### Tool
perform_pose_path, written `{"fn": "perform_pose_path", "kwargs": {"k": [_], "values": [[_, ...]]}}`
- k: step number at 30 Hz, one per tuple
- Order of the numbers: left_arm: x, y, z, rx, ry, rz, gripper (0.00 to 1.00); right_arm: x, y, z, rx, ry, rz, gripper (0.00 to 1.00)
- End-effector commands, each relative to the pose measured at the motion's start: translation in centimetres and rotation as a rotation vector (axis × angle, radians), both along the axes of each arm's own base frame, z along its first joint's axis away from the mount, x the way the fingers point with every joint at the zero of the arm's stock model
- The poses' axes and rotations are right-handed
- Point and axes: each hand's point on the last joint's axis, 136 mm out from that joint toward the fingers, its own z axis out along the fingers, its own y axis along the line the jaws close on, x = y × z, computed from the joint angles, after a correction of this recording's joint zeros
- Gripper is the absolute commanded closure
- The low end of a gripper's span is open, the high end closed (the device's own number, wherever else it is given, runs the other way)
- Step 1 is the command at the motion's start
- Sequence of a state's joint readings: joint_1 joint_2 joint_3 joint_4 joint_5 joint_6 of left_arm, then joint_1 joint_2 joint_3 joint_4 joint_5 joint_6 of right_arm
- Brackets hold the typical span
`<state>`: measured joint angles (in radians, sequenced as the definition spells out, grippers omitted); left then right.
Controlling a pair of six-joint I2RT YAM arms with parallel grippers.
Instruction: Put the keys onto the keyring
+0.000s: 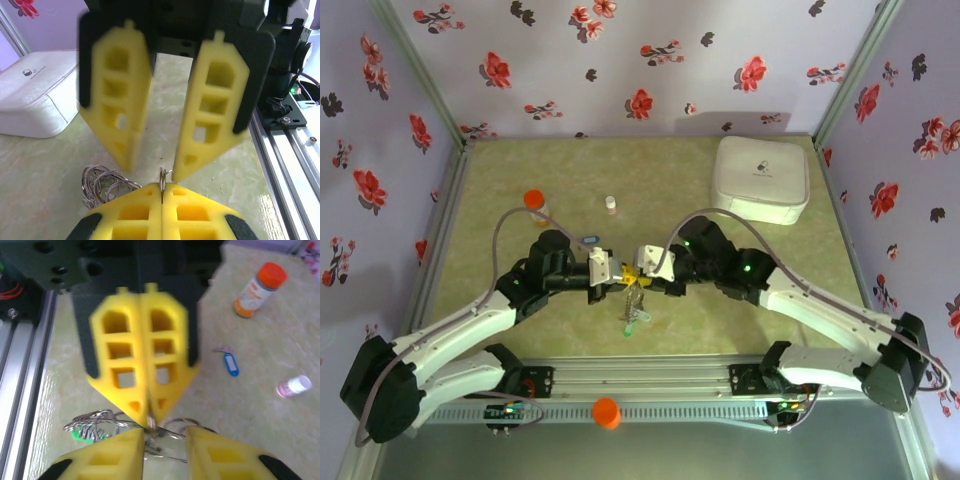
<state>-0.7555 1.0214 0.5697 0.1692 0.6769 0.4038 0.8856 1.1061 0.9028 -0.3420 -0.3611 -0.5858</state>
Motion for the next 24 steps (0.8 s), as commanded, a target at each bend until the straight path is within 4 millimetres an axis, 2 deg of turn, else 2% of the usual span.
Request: {"fn": "perform_pose_path", "kwargs": {"k": [1, 9, 14, 21, 24], "values": [[-0.4, -0.2, 1.5, -0.082, -0.045, -0.011, 1.0, 0.1, -0.2, 1.8, 0.174, 0.027, -0.028, 0.68], [-0.1, -0.4, 1.9, -0.188, -0.008, 0.015, 1.0, -0.2, -0.3, 0.3, 0.225, 0.062, -0.044, 0.69], [-0.1, -0.4, 2.0, -0.211, 0.008, 0.022, 1.0, -0.2, -0.2, -0.2, 0.212, 0.074, -0.043, 0.76], [-0.1, -0.3, 1.9, -0.212, 0.008, 0.026, 1.0, 0.0, -0.7, -0.4, 0.195, 0.063, -0.071, 0.81], [0.0, -0.3, 1.9, -0.212, 0.009, 0.026, 1.0, -0.1, -0.8, -0.6, 0.184, 0.069, -0.069, 0.86]]}}
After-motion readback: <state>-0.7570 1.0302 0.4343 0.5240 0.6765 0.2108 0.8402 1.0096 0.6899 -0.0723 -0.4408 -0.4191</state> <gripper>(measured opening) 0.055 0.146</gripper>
